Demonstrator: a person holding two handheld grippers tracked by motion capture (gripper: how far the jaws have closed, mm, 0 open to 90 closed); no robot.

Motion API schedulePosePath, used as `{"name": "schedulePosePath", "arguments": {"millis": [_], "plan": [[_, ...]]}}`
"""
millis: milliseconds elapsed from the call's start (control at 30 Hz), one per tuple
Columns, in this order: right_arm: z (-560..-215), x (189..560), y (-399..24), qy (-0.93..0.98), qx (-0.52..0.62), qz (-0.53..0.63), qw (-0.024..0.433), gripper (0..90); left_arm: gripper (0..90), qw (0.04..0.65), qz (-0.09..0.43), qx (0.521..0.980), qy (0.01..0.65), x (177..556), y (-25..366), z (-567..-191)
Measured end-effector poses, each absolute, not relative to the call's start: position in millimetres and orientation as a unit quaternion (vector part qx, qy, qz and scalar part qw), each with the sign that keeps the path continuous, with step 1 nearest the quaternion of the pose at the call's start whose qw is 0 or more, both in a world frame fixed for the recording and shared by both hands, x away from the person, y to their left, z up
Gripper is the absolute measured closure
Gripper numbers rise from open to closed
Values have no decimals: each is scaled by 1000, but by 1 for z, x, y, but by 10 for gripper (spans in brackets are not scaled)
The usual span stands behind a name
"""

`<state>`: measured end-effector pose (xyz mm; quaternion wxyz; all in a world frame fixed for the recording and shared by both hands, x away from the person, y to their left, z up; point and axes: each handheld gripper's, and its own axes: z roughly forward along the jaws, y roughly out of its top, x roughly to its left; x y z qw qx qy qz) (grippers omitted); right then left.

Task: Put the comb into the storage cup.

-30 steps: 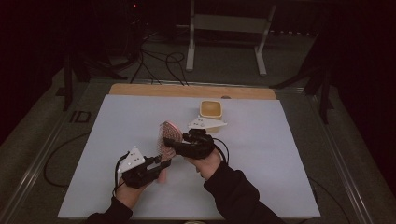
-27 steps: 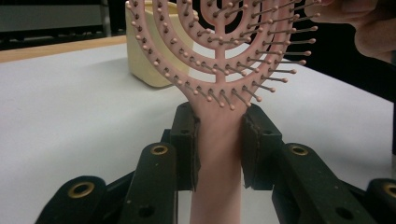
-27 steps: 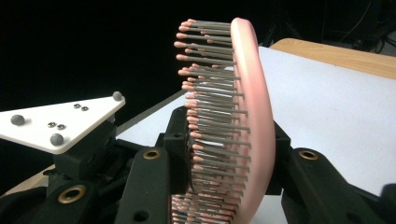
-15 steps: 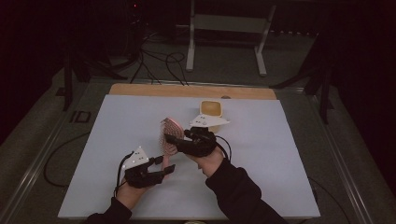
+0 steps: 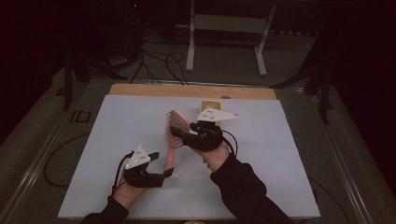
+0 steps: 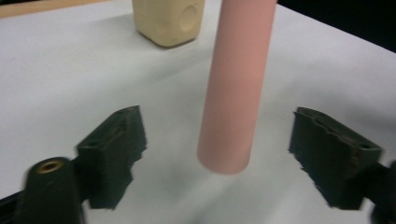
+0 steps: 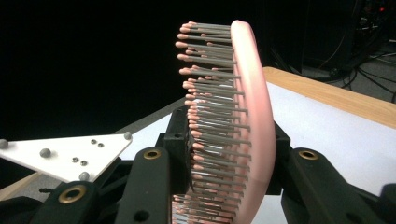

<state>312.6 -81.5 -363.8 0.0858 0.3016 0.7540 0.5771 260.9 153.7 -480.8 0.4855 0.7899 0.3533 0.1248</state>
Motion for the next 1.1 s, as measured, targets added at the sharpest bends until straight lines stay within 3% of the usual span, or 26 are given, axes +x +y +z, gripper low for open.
{"name": "schedulePosePath", "arguments": {"millis": [367,1100], "plan": [[-361,314,-89,755,299,577,90,649,14,481,91,803,340,260,163,-481],[-360,319,-105,762,296,568,100,650,5,487,83,801,339,239,205,-487]]}}
